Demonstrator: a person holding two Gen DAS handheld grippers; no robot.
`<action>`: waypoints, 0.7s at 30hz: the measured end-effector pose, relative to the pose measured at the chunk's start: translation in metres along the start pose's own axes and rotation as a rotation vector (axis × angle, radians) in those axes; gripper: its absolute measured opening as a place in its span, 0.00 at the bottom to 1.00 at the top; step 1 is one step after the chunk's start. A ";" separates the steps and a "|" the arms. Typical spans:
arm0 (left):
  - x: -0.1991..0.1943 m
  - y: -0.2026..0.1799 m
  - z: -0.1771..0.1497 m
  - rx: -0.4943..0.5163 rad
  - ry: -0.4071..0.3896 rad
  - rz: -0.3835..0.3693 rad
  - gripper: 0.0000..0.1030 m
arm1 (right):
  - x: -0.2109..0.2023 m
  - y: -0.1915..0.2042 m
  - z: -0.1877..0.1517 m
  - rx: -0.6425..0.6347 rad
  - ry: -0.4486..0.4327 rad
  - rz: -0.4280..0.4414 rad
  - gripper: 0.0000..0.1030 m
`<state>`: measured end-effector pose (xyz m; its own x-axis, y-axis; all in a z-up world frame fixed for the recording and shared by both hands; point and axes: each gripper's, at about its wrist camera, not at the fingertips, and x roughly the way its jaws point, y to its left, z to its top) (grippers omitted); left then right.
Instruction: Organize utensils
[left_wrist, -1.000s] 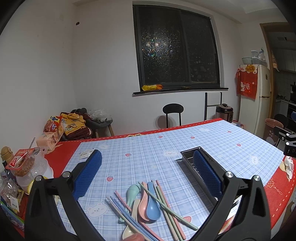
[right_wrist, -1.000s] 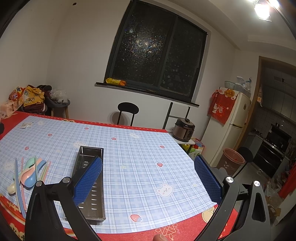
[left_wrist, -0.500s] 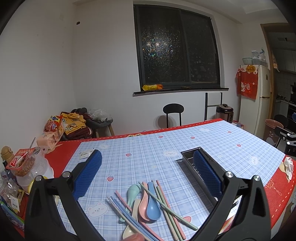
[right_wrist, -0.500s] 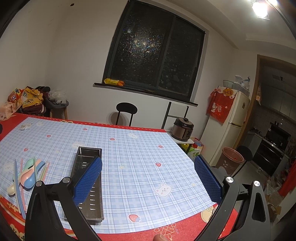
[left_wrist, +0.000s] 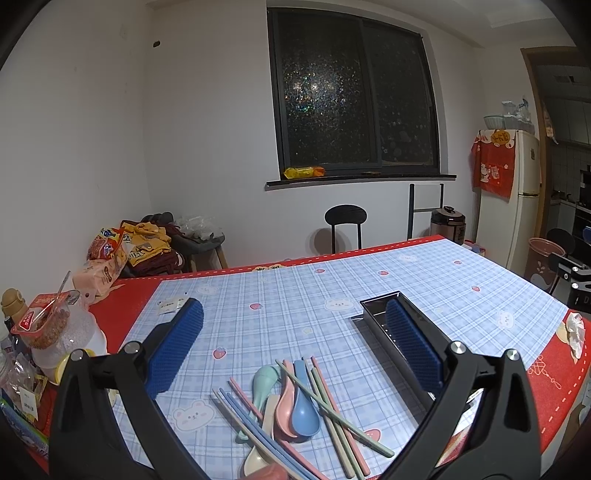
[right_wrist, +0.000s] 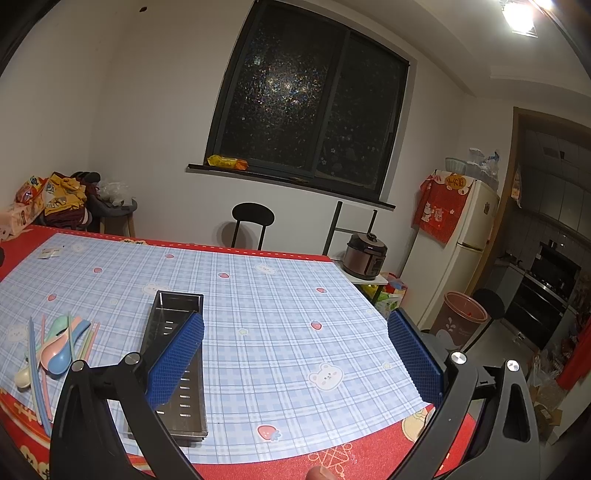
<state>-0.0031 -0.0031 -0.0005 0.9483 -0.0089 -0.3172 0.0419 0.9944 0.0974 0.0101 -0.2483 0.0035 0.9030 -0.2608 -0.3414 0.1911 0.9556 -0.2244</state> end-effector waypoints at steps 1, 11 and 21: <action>0.000 0.000 -0.001 -0.001 0.001 0.000 0.95 | 0.000 0.000 0.000 0.000 0.001 0.000 0.95; 0.001 0.001 -0.002 -0.003 0.003 -0.001 0.95 | 0.001 -0.001 -0.002 0.003 0.006 0.002 0.95; 0.006 0.008 -0.009 -0.045 0.033 -0.025 0.95 | 0.005 -0.002 -0.002 0.011 0.015 0.008 0.95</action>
<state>0.0000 0.0054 -0.0096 0.9361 -0.0313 -0.3502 0.0509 0.9976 0.0471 0.0133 -0.2514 0.0001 0.8987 -0.2549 -0.3568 0.1879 0.9591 -0.2117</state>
